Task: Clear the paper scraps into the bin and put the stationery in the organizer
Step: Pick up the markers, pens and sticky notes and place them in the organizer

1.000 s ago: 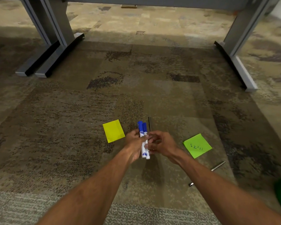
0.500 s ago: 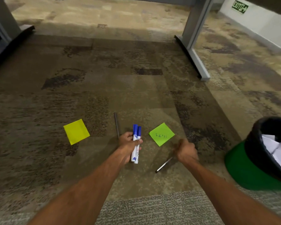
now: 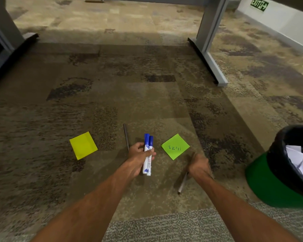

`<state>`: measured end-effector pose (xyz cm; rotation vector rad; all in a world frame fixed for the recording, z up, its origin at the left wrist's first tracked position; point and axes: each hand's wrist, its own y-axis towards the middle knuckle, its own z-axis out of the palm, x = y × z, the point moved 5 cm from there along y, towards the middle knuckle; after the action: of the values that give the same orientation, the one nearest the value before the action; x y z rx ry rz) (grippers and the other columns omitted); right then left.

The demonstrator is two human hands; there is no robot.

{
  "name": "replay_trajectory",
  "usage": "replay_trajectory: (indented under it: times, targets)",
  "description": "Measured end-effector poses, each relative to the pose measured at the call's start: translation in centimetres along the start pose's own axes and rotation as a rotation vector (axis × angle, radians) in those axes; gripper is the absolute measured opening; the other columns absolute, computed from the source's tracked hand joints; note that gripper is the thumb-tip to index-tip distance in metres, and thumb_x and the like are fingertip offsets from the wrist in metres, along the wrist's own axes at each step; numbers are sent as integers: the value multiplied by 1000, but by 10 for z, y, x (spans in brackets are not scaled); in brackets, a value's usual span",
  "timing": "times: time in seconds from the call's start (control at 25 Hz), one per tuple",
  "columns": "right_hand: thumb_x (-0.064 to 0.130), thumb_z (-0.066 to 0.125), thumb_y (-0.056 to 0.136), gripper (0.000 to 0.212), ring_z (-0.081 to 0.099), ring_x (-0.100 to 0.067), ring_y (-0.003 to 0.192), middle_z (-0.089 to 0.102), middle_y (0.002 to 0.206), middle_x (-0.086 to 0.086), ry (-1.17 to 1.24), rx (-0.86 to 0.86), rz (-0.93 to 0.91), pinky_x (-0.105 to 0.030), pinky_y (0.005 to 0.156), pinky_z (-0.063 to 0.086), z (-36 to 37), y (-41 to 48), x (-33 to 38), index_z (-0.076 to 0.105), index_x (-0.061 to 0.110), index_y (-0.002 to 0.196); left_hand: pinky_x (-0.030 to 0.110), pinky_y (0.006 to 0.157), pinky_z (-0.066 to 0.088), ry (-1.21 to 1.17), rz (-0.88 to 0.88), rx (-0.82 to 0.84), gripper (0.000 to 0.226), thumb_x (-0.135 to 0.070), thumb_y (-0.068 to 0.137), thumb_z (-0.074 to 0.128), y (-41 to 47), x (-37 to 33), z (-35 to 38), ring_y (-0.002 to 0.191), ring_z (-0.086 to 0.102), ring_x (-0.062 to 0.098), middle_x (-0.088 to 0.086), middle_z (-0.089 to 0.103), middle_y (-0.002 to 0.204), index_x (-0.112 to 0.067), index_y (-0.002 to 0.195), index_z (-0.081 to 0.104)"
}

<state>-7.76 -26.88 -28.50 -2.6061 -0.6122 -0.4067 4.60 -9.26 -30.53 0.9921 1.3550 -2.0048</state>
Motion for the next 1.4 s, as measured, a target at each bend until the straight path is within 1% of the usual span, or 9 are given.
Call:
replay_trajectory:
  times: [0.12,0.24,0.44,0.56,0.76,0.92,1.12,1.28,1.4]
  targets:
    - [7,57,86,29,60,-42,110,60,116,-28,82,-49,-13,-42,87,51,-13,-2,23,55,-4,112,36,77,55,-25,-1,-16,38,7,84,62,1,-9,-15,76,66,23,13,66,95,1,120,50]
    - [8,66,77,36,60,-43,106,61,113,-28,104,-46,-168,-43,83,51,-7,0,64,53,-1,109,34,73,55,-35,25,-65,38,7,86,61,1,-19,-39,76,66,21,9,66,88,3,122,51]
    - [7,59,81,20,62,-42,101,68,103,-26,25,133,-530,-41,78,49,49,-20,156,61,1,100,27,61,57,-53,87,-212,33,7,86,60,-4,-35,-104,56,70,11,13,66,89,2,117,53]
    - [5,56,85,18,60,-41,104,67,107,-25,-11,217,-634,-39,79,48,85,-36,194,61,0,101,30,61,56,-87,118,-275,31,9,86,60,-8,-41,-144,55,68,13,14,65,87,1,115,51]
    - [17,55,91,33,51,-43,115,50,125,-23,-99,276,-601,-43,95,45,128,-47,214,49,3,121,31,63,56,-110,115,-309,20,8,86,59,-18,-42,-187,68,67,21,10,65,85,-9,95,54]
    - [16,58,90,42,49,-42,119,43,131,-20,-131,226,-553,-47,98,44,138,-48,216,42,6,127,32,66,56,-116,103,-338,19,8,86,59,-23,-37,-204,71,66,23,12,65,84,-4,99,53]
    - [31,71,81,80,45,-39,126,39,138,-21,-201,133,-461,-48,94,49,135,-42,211,26,-1,140,34,68,56,-116,89,-340,24,8,86,59,-24,-37,-206,73,66,24,14,65,87,-1,107,51]
    - [20,58,90,64,51,-38,124,46,135,-23,-206,173,-483,-40,97,47,140,-38,206,25,-6,138,36,71,55,-109,74,-319,21,8,86,59,-21,-37,-197,75,66,26,14,65,88,-6,101,53]
    - [12,53,91,45,50,-39,124,49,133,-23,-126,208,-462,-39,97,47,139,-33,204,40,-4,131,35,69,54,-99,62,-315,18,8,86,60,-19,-35,-189,75,67,25,12,66,88,-7,96,55]
